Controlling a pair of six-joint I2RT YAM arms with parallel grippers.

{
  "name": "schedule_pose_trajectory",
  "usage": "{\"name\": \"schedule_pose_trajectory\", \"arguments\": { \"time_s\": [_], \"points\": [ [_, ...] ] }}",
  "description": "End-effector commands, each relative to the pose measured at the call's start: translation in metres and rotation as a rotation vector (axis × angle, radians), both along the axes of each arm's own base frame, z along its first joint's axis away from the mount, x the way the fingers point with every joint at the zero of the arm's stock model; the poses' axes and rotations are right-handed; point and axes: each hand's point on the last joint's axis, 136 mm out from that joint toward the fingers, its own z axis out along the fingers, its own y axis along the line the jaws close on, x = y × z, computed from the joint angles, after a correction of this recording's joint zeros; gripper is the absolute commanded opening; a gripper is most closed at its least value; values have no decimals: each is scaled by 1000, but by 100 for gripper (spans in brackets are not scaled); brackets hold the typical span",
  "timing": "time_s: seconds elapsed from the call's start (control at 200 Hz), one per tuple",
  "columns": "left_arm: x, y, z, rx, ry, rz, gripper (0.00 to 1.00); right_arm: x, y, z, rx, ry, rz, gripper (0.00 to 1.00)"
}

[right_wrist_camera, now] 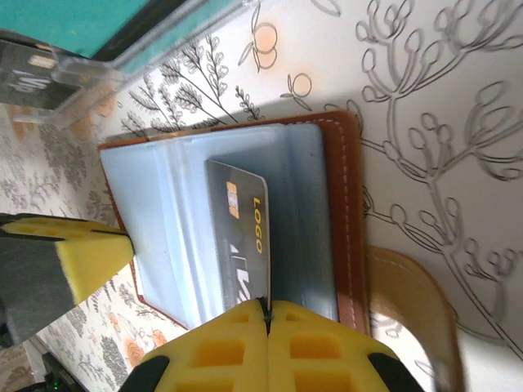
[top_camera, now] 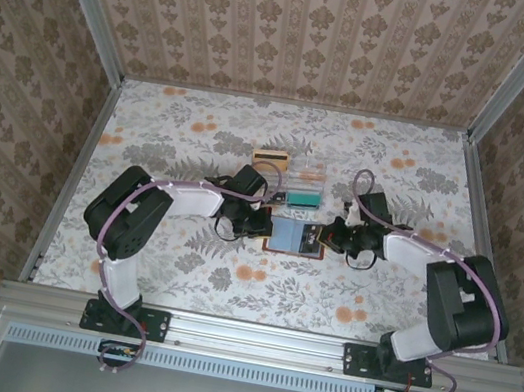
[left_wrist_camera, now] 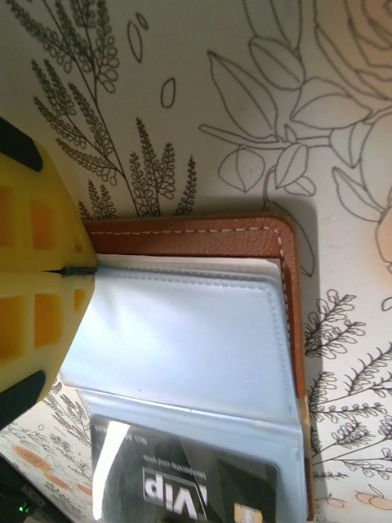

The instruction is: Take the credit cards out of the card holder

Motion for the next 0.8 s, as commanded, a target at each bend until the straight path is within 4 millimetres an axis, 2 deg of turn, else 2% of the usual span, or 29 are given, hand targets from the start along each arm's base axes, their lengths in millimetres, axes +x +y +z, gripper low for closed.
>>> {"name": "schedule_pose_trajectory", "arguments": {
  "time_s": [0.0, 0.075, 0.095, 0.165, 0.23, 0.32, 0.45, 0.58, 0.61, 0.665, 0.71, 0.795],
  "points": [
    [-14, 19, -6, 80, 25, -12, 0, -11, -11, 8, -57, -8, 21, 0],
    [-11, 18, 4, 68, -1, -7, 0, -7, -10, 21, -59, -36, 35, 0],
    [-9, 18, 7, 66, -11, -5, 0, -5, -10, 32, -55, -70, 38, 0],
    [-5, 18, 20, 53, -44, 4, 1, -2, -9, 48, -73, -107, 54, 0],
    [0, 19, 33, 38, -76, 18, 15, 1, -8, 62, -101, -146, 83, 0],
    [6, 25, 51, 19, -116, 42, 23, 5, -4, 77, -149, -194, 124, 0],
    [11, 41, 71, 6, -164, 92, 41, 11, 10, 94, -218, -259, 215, 0],
    [16, 67, 91, -6, -216, 173, 54, 23, 28, 115, -311, -368, 330, 0],
    [16, 74, 95, -10, -225, 192, 59, 23, 33, 109, -341, -351, 373, 0],
    [17, 87, 102, -9, -247, 228, 76, 28, 43, 115, -371, -389, 436, 0],
    [15, 99, 106, -3, -261, 257, 86, 34, 51, 120, -401, -426, 487, 0],
    [14, 118, 116, 1, -288, 299, 90, 44, 68, 131, -441, -512, 588, 0]
  ]
}}
